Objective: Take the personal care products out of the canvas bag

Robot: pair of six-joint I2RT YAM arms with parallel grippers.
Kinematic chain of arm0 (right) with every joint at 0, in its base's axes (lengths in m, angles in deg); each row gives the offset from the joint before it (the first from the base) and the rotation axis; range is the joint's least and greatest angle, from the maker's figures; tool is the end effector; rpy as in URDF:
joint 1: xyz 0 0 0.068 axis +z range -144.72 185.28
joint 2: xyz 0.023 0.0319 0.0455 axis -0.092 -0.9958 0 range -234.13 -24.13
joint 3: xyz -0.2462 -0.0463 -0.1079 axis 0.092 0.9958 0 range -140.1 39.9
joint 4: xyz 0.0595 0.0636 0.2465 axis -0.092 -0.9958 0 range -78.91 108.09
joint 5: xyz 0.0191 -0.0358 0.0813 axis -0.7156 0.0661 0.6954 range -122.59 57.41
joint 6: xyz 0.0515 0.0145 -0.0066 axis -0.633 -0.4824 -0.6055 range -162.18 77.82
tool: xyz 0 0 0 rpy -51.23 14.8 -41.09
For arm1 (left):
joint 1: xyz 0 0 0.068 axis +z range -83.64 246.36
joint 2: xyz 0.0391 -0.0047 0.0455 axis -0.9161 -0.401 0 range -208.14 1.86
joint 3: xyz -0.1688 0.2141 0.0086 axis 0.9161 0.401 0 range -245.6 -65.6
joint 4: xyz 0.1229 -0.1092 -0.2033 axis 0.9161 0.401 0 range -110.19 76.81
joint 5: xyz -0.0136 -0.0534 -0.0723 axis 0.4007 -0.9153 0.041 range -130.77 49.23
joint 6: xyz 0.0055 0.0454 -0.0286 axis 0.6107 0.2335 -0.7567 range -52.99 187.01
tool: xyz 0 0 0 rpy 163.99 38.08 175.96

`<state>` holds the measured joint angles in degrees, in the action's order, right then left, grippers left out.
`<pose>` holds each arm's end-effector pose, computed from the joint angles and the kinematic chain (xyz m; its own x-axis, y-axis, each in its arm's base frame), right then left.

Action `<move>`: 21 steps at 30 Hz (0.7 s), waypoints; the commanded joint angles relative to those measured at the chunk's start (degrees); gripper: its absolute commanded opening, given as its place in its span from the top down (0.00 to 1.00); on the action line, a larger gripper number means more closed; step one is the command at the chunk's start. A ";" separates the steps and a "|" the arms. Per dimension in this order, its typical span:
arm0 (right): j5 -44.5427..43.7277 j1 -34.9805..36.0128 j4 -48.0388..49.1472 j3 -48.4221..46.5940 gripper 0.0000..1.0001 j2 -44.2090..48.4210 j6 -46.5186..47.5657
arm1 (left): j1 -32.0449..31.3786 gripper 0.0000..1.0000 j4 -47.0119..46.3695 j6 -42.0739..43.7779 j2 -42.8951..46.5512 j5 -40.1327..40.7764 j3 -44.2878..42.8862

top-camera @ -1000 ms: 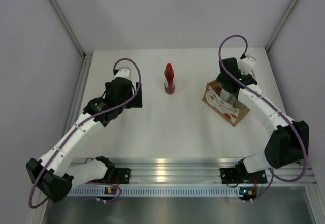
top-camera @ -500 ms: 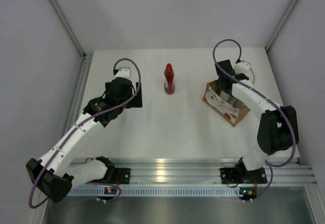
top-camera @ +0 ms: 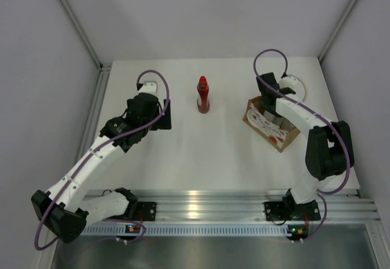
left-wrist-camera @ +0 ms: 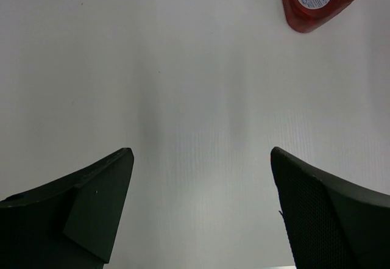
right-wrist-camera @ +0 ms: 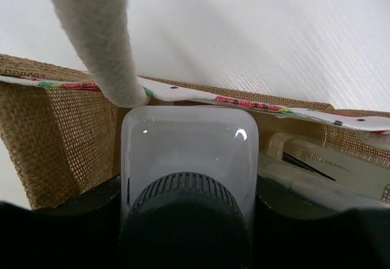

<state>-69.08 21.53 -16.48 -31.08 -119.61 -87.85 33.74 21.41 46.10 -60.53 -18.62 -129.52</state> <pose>0.3378 0.0765 0.2412 -0.5264 0.4456 -0.7241 0.6369 0.7708 0.0113 0.1950 -0.1088 0.3450 -0.5979 -0.0097 -0.8015 0.0460 0.9979 -0.0464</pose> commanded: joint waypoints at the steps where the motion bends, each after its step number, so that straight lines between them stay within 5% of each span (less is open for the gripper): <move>1: -3.14 -0.52 -0.32 -4.25 0.76 1.26 0.14 | -0.07 0.02 -0.65 0.43 0.34 -0.27 0.20; 10: -4.55 0.80 -0.41 -8.12 0.96 4.78 3.48 | -0.07 0.02 -0.74 0.52 0.16 -0.27 0.29; 21: -3.24 1.68 -0.50 -9.00 1.00 10.40 7.78 | -0.07 0.02 -0.65 0.52 0.08 0.26 0.29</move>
<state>-68.93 22.38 -19.58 -35.54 -115.83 -82.34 33.74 21.41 46.12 -60.53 -18.86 -129.52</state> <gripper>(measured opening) 0.478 0.983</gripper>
